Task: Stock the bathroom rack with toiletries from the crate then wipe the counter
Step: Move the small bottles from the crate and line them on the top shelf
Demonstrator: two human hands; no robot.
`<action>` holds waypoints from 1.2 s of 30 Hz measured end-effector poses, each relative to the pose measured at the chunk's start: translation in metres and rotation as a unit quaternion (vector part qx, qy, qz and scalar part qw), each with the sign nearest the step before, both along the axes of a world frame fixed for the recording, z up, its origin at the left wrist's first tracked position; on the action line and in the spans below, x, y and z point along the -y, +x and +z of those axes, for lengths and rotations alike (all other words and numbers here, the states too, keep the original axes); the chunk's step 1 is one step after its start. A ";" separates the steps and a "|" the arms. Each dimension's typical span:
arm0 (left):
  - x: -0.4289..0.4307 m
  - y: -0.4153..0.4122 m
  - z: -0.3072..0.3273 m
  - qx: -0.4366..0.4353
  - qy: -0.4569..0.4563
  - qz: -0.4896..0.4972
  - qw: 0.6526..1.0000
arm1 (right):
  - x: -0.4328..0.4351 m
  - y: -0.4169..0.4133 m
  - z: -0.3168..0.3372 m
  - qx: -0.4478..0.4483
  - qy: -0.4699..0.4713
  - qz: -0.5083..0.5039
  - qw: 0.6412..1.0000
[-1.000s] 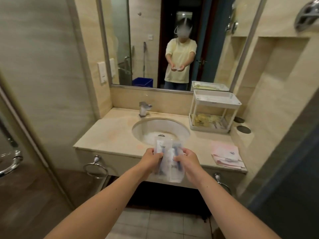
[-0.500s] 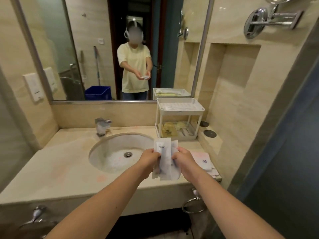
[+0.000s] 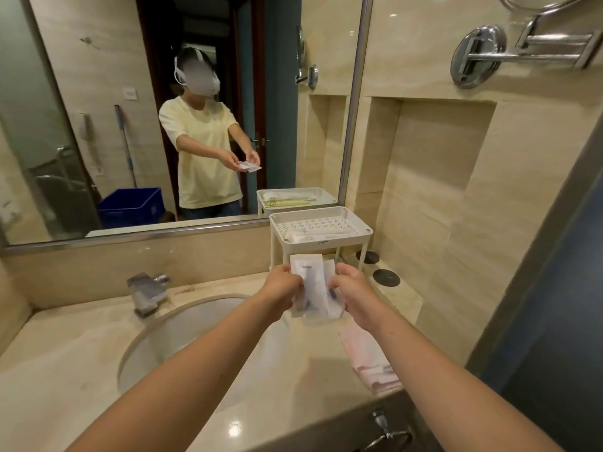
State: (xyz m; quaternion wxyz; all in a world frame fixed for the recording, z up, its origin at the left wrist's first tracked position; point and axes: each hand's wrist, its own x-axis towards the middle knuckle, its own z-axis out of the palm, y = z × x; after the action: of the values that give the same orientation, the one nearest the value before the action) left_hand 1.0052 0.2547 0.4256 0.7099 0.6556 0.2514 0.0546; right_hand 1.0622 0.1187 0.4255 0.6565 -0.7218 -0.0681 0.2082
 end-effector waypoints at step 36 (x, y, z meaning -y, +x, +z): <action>-0.068 0.394 -0.035 -0.038 0.032 0.031 0.998 | -0.080 0.394 -0.001 0.020 -0.156 0.042 0.987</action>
State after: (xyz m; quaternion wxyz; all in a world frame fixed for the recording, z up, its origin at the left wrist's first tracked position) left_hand 1.3995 0.3231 0.3909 0.6762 0.6715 0.2970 0.0599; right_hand 1.4566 0.1988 0.4243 0.5248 -0.8160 -0.0785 0.2293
